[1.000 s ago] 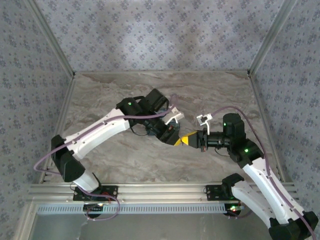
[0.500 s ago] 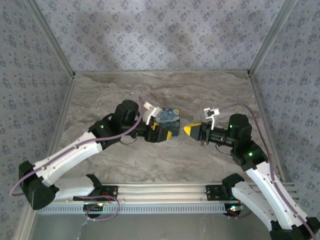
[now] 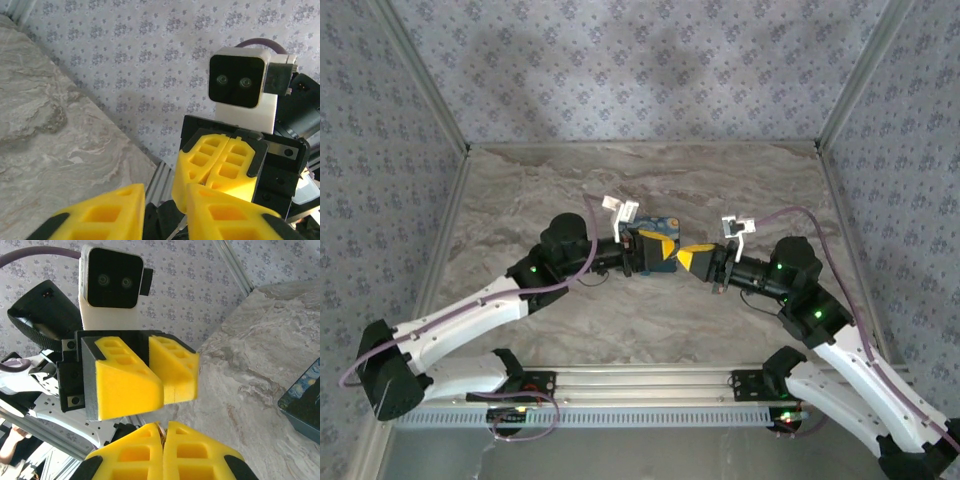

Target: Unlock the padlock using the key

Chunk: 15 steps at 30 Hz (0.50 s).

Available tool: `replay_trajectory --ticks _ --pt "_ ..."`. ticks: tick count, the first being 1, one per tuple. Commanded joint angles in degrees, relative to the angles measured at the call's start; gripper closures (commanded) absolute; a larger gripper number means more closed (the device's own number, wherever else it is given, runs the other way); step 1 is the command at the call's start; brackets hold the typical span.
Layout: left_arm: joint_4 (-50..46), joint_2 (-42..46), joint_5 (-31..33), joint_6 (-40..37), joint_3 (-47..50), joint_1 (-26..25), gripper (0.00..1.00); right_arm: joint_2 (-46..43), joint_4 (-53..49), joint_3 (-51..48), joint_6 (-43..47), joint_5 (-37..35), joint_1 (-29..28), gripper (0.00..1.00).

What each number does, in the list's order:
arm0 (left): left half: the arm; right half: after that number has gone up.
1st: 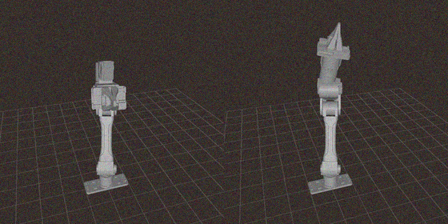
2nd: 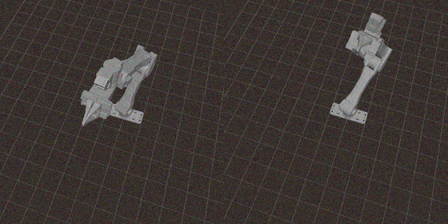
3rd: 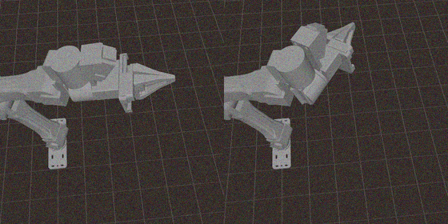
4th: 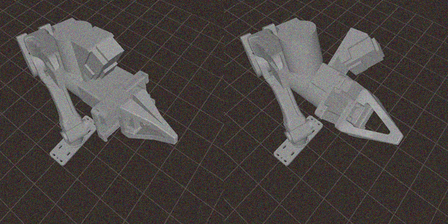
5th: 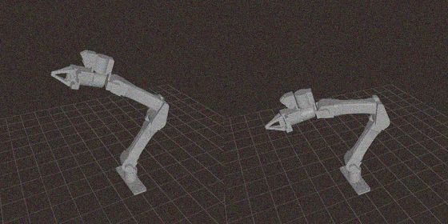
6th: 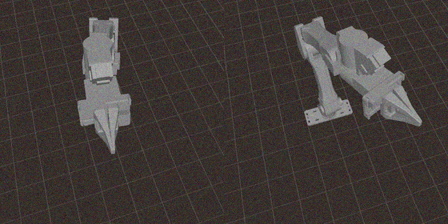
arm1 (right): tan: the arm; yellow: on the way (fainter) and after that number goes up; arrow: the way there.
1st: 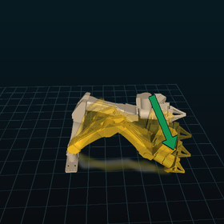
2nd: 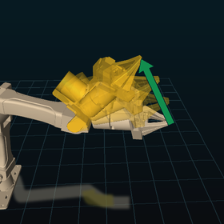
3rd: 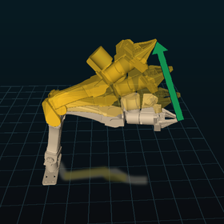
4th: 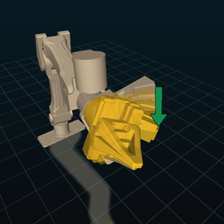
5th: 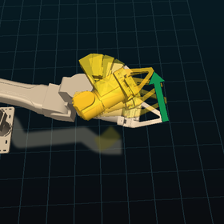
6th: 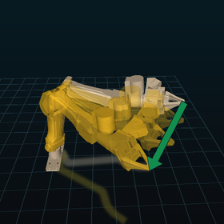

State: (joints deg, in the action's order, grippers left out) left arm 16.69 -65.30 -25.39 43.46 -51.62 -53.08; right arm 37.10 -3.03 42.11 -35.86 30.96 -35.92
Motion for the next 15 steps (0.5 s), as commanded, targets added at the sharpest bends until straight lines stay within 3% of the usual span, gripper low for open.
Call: replay_trajectory --ticks 1,9,12,15 --pt "3.28 -0.84 -2.28 -0.14 -2.87 -0.85 0.76 -1.19 2.81 -0.63 -1.58 -2.65 -0.56 1.0" --pt "3.07 -0.94 -2.95 -0.55 -3.23 -1.5 0.76 -2.1 2.28 -0.37 -1.56 -5.11 -0.55 1.0" --pt "4.08 -0.46 -2.98 -0.4 -2.82 -1.53 0.68 -2.38 1.34 -0.58 -1.41 -6.48 -0.5 1.0" --pt "4.49 -0.06 -3.01 -0.63 -2.61 -1.52 0.66 -2.39 1.54 -0.79 -1.65 -5.93 -0.46 1.0"
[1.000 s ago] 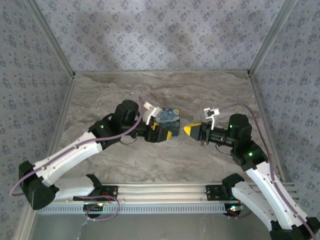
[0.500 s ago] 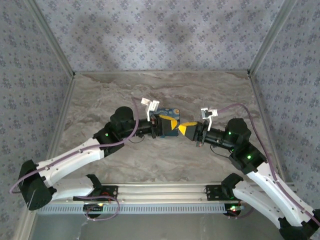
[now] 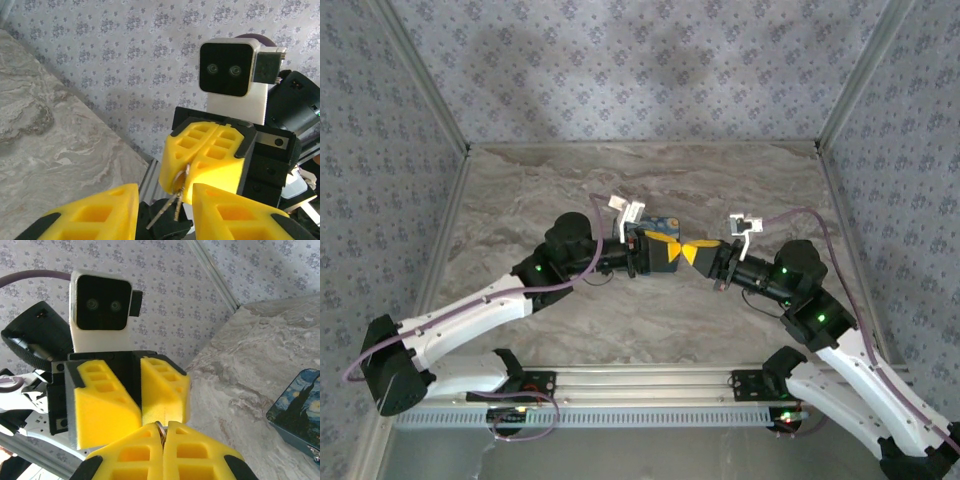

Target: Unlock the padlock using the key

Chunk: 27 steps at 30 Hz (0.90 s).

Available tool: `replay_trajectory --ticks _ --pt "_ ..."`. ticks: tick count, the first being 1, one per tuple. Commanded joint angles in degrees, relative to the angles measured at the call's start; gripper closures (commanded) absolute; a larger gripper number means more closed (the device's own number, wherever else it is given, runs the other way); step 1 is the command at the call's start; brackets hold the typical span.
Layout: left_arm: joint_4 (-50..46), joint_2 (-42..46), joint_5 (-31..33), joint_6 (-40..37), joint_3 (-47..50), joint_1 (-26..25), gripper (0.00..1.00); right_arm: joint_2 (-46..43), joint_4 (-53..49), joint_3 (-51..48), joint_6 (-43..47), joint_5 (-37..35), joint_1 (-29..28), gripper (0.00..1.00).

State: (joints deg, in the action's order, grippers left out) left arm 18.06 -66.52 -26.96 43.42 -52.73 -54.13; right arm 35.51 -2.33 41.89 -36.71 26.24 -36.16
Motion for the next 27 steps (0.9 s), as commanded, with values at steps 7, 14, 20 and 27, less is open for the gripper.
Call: replay_trajectory --ticks 7,14,20,27 --pt "3.18 -0.4 -3.45 -0.88 -2.63 -0.89 0.81 -0.78 1.46 -0.4 -1.31 -0.58 -0.1 1.0" --pt "2.61 -0.73 -3.83 -1.7 -3.33 -0.98 1.0 -0.95 1.55 -0.8 -1.56 -0.31 -0.03 1.0" --pt "-4.6 0.23 -2.19 -4.87 -5.25 -0.98 1.0 -1.36 -3.12 -0.36 0.22 -0.1 0.89 0.88" --pt "-26.75 -1.61 -1.8 -10.53 -13.47 -0.46 1.0 -3.49 -18.92 3.49 7.13 -1.18 6.59 0.43"
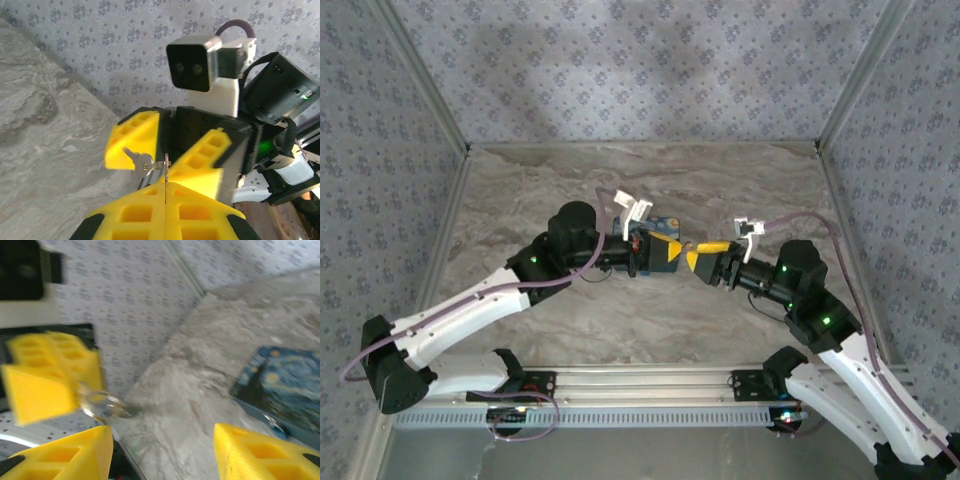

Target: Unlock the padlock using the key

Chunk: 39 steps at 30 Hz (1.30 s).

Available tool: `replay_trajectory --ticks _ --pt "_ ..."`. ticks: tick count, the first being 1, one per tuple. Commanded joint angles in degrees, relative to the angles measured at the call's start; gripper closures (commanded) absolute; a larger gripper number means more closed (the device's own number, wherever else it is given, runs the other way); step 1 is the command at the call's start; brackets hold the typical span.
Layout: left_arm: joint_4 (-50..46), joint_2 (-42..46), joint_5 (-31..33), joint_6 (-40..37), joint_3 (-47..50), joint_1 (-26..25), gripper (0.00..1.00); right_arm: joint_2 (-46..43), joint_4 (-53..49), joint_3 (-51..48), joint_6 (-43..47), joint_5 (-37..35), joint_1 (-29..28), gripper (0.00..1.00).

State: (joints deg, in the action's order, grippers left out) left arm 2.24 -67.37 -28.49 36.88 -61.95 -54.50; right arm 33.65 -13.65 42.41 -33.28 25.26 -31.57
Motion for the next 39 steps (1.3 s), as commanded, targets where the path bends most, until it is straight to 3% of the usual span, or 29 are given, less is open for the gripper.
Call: replay_trajectory --ticks 1,7,10,16,33,39 --pt "-13.34 -1.44 -0.84 -4.47 -5.32 0.0 1.0 -1.91 -8.02 3.12 3.89 1.09 3.11 0.45" --pt "-27.03 -6.75 -6.2 -7.45 -12.93 0.26 1.0 -1.86 -5.12 3.42 2.72 11.32 7.67 0.57" --pt "-30.06 -8.47 -9.08 -8.7 -15.48 0.18 1.0 -0.85 -3.06 3.98 2.14 16.29 9.0 0.54" --pt "-29.59 -8.91 -11.24 -9.38 -16.74 0.18 1.0 1.3 0.08 3.37 0.38 22.51 9.3 0.52" --pt "-24.72 -7.05 -13.24 -9.11 -15.56 -0.39 1.0 1.86 2.35 0.97 -0.26 28.3 9.03 0.48" --pt "-24.36 -6.85 -13.43 -9.2 -15.42 -0.34 1.0 1.86 2.05 0.83 0.27 29.27 8.32 0.55"
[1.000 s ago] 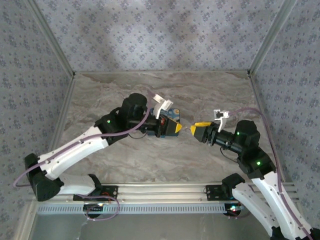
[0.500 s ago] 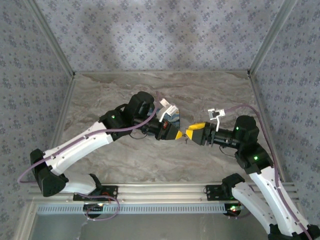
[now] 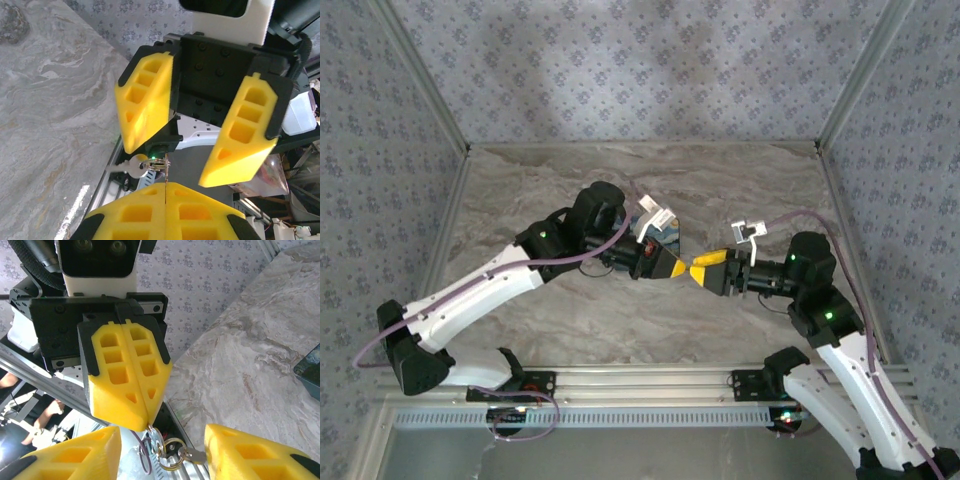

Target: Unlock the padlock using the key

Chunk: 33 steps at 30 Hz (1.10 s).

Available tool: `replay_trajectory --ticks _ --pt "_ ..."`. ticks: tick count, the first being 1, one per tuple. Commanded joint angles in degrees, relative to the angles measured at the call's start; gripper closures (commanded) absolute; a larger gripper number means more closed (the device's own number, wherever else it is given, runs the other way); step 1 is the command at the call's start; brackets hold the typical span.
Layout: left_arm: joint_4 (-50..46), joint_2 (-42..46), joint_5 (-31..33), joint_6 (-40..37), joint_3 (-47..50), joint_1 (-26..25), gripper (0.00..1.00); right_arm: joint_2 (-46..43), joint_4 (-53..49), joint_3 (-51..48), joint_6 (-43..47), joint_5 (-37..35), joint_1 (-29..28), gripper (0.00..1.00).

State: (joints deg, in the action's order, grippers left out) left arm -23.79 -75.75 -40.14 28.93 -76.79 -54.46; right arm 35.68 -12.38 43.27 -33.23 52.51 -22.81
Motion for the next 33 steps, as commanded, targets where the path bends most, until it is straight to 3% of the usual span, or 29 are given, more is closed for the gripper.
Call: replay_trajectory --ticks 1,10,16,28,29,32,33 --pt "1.67 1.4 -1.95 -1.3 -0.56 -0.41 1.0 -0.17 0.73 0.02 0.27 2.15 -0.42 0.58" --pt "1.65 1.36 -4.06 -1.42 -0.85 -0.49 1.0 -0.15 0.15 0.32 1.31 1.54 -0.4 0.77" --pt "1.6 1.4 -5.24 -1.85 -0.9 -0.48 1.0 -0.09 -0.55 0.42 2.19 2.02 -0.44 1.0" --pt "3.12 2.02 -2.74 -1.27 -0.91 1.21 1.0 -1.26 -1.74 0.42 4.35 0.64 -2.9 1.0" --pt "3.33 2.2 -2.18 -1.01 -0.86 1.49 0.96 -1.52 -1.58 0.26 4.05 -0.34 -3.02 1.0" --pt "5.28 3.14 -1.4 0.34 0.23 2.22 0.65 -2.31 -0.6 -0.33 2.74 -3.62 -3.09 1.0" --pt "6.37 3.78 -1.21 0.91 1.01 2.48 0.61 -2.66 0.0 -0.63 2.2 -4.51 -3.09 1.0"
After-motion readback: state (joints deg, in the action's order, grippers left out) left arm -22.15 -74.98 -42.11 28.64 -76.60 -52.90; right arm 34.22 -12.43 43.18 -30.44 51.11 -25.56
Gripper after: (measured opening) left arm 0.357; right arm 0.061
